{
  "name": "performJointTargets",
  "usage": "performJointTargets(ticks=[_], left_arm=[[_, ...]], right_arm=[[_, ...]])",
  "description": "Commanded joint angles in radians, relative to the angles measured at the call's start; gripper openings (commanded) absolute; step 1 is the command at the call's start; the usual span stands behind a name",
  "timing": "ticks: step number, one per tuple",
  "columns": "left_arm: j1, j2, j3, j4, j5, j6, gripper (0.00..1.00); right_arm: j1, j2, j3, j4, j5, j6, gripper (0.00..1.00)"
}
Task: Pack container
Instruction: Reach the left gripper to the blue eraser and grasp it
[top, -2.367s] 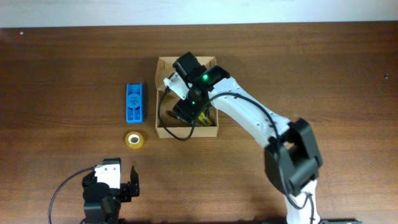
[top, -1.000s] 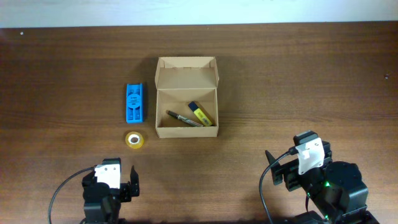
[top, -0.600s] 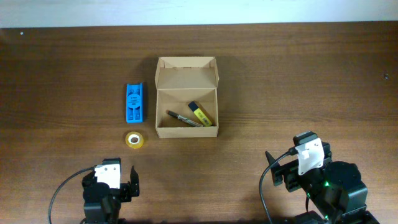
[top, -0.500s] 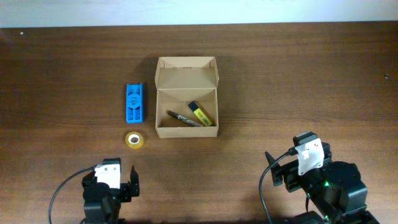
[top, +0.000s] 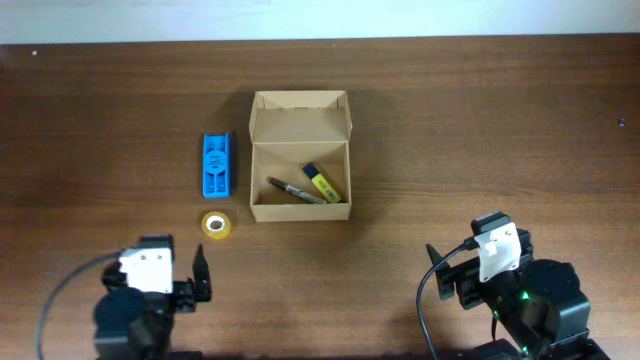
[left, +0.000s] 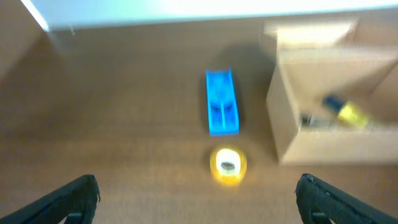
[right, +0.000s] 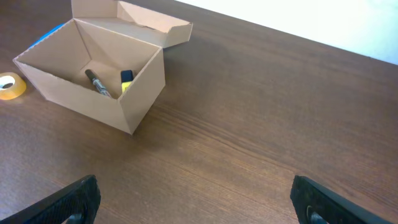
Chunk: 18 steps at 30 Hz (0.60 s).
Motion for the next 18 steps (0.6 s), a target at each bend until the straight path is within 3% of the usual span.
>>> performJointTargets(ticks=[1, 8, 18], left_arm=[[-0.006, 0.149, 0.201, -0.008, 0.100, -0.006, 0.99], [-0.006, 0.483, 0.467, -0.037, 0.143, -0.007, 1.00], [-0.006, 1.067, 0.910, -0.312, 0.154, -0.027, 1.00]], right_arm=[[-0.007, -0.005, -0.005, 0.003, -0.002, 0.009, 0.99], [-0.007, -0.005, -0.005, 0.003, -0.002, 0.009, 0.99], [-0.007, -0.005, -0.005, 0.003, -0.002, 0.009, 0.99]])
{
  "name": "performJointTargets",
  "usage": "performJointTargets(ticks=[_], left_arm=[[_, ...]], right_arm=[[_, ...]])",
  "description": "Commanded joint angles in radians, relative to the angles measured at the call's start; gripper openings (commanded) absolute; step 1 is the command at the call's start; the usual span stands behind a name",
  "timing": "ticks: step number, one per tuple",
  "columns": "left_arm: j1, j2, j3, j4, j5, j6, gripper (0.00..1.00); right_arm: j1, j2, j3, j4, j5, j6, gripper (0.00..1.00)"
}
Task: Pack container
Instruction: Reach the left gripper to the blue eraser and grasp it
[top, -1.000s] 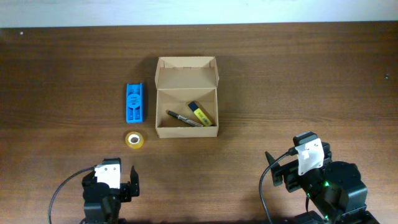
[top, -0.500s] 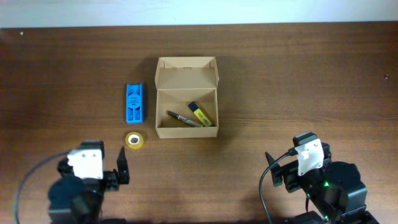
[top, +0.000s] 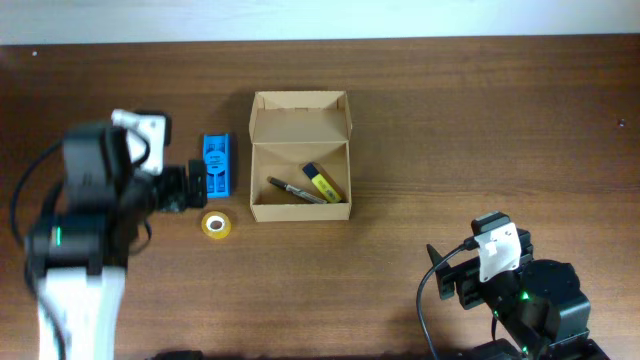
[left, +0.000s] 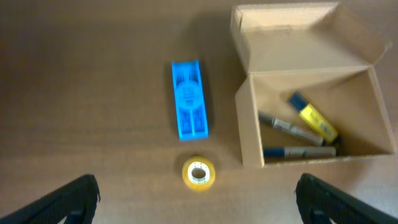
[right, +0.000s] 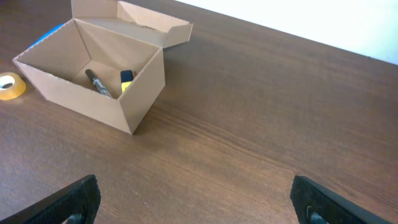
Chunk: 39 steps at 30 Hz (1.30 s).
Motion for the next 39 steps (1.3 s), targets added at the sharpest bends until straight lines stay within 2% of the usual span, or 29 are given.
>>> performJointTargets(ticks=[1, 8, 13, 16, 26, 39], left_arm=[[-0.005, 0.184, 0.178, -0.071, 0.019, -0.031, 1.00], [-0.005, 0.507, 0.419, -0.203, 0.019, -0.069, 1.00], [-0.005, 0.671, 0.439, -0.202, 0.022, -0.168, 1.00], [-0.005, 0.758, 0.439, -0.202, 0.022, -0.176, 1.00], [-0.007, 0.902, 0.439, -0.191, 0.014, -0.175, 1.00], [-0.070, 1.014, 0.440, -0.160, -0.092, -0.176, 1.00]], right_arm=[[-0.007, -0.004, -0.004, 0.003, -0.002, 0.009, 0.99], [-0.007, -0.004, -0.004, 0.003, -0.002, 0.009, 0.99], [-0.007, -0.004, -0.004, 0.003, -0.002, 0.009, 0.99], [-0.007, -0.004, -0.004, 0.003, -0.002, 0.009, 0.99], [-0.007, -0.004, -0.004, 0.003, -0.002, 0.009, 0.99], [-0.007, -0.004, -0.004, 0.003, -0.002, 0.009, 0.99]])
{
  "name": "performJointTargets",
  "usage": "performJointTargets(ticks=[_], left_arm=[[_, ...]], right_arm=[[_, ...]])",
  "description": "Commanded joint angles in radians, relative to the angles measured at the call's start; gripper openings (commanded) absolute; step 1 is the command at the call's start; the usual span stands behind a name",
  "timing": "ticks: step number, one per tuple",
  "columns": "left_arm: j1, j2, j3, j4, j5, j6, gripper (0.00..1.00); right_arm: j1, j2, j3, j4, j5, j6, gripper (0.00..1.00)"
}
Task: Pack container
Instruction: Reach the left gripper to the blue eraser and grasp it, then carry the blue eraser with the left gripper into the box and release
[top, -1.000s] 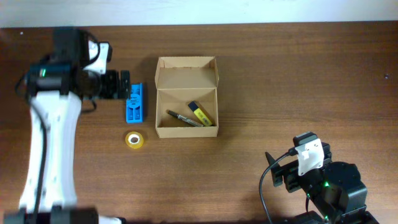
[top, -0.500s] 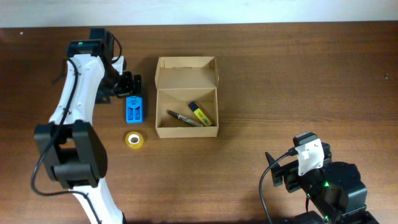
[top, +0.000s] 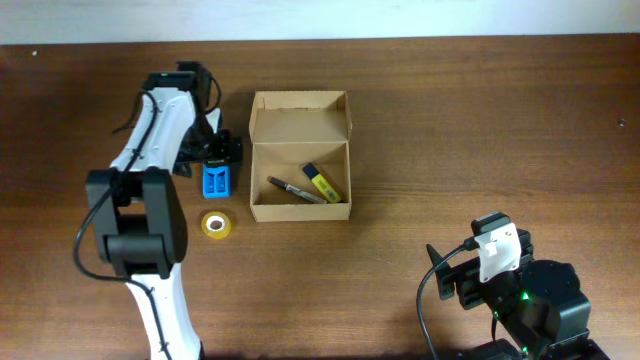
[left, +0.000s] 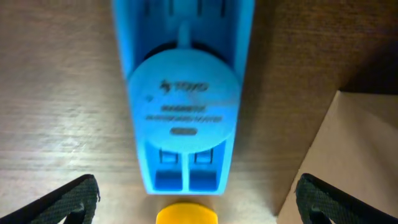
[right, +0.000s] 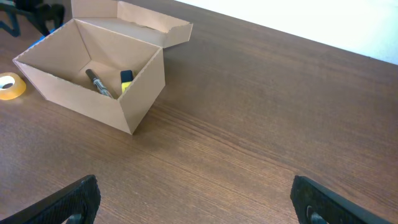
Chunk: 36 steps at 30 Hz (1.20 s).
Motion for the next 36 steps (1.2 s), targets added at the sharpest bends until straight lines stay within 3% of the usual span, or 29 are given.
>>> performJointTargets(ticks=[1, 7, 21, 25, 27, 29, 36], left_arm=[[-0.009, 0.024, 0.019, 0.015, -0.034, -0.011, 1.00], [0.002, 0.043, 0.018, 0.037, -0.043, -0.062, 1.00], [0.005, 0.103, 0.018, 0.063, -0.021, -0.061, 1.00], [0.004, 0.125, 0.018, 0.064, -0.005, -0.061, 0.78], [0.004, 0.134, 0.018, 0.069, 0.014, -0.061, 0.57], [0.004, 0.134, 0.019, 0.073, 0.021, -0.062, 0.46], [0.004, 0.133, 0.019, 0.075, 0.024, -0.062, 0.40]], right_arm=[[-0.007, -0.004, -0.004, 0.003, -0.002, 0.009, 0.99], [-0.007, -0.004, -0.004, 0.003, -0.002, 0.009, 0.99], [-0.007, -0.004, -0.004, 0.003, -0.002, 0.009, 0.99], [-0.007, -0.004, -0.004, 0.003, -0.002, 0.009, 0.99], [-0.007, -0.004, -0.004, 0.003, -0.002, 0.009, 0.99], [-0.007, -0.004, -0.004, 0.003, -0.002, 0.009, 0.99], [-0.007, -0.004, -0.004, 0.003, -0.002, 0.009, 0.99]])
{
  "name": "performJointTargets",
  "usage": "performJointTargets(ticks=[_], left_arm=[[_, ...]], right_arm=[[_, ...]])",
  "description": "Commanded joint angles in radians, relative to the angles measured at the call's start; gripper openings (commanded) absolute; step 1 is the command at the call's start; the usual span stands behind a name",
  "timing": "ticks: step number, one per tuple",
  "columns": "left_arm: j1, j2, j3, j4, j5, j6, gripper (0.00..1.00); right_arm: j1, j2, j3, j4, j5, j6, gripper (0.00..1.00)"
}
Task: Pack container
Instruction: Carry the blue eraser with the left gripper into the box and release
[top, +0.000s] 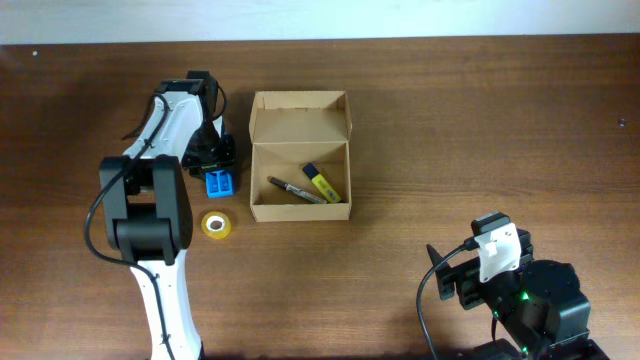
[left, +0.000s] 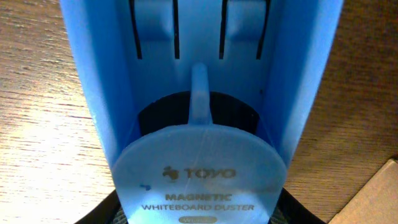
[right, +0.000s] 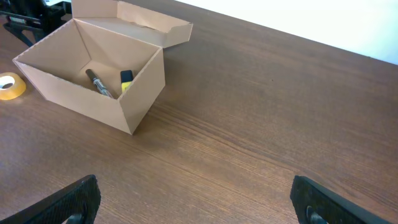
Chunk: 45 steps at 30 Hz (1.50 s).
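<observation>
A blue whiteboard duster (left: 200, 112) fills the left wrist view and lies on the table left of the open cardboard box (top: 300, 205). My left gripper (top: 213, 155) is down over it, its dark fingers (left: 118, 211) pressed against both sides of the duster's round disc. Only the duster's near end (top: 218, 184) shows from overhead. Inside the box lie a black marker (top: 295, 190) and a yellow highlighter (top: 320, 182). A roll of yellow tape (top: 216, 225) sits in front of the duster. My right gripper (right: 199, 208) is open at the front right, far from the box (right: 93, 68).
The box lid (top: 300, 115) stands open toward the back. The left arm (top: 150, 230) stretches across the table's left side from the front edge. The right arm's base (top: 520, 300) sits at the front right on bare wood.
My left gripper has dropped closer onto the duster. Its fingers were spread wide at the view's corners and now grip the duster's sides. The right arm has not moved.
My left gripper started open at the front left, well back from the tape and duster. It was then higher and over the table left of them, then open just above the duster. Now it is shut on the duster, which still lies in its place.
</observation>
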Motion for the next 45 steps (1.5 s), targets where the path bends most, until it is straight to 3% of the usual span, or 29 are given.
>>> performJointTargets(ticks=[1, 25, 34, 39, 45], left_arm=[[0.003, 0.024, 0.009, 0.009, 0.023, 0.002, 0.40], [-0.003, -0.303, 0.028, 0.054, 0.011, 0.002, 0.40], [-0.176, -0.406, 0.028, 0.048, -0.061, 0.015, 0.40], [-0.327, -0.410, 0.028, 0.041, -0.072, 0.091, 0.42], [-0.426, -0.409, 0.027, -0.087, -0.072, 0.300, 0.45]], right_arm=[[-0.008, -0.003, -0.003, 0.002, -0.002, 0.009, 0.99], [-0.008, -0.003, -0.003, 0.002, -0.002, 0.009, 0.99], [-0.008, -0.003, -0.003, 0.002, -0.002, 0.009, 0.99], [-0.008, -0.003, -0.003, 0.002, -0.002, 0.009, 0.99], [-0.008, -0.003, -0.003, 0.002, -0.002, 0.009, 0.99]])
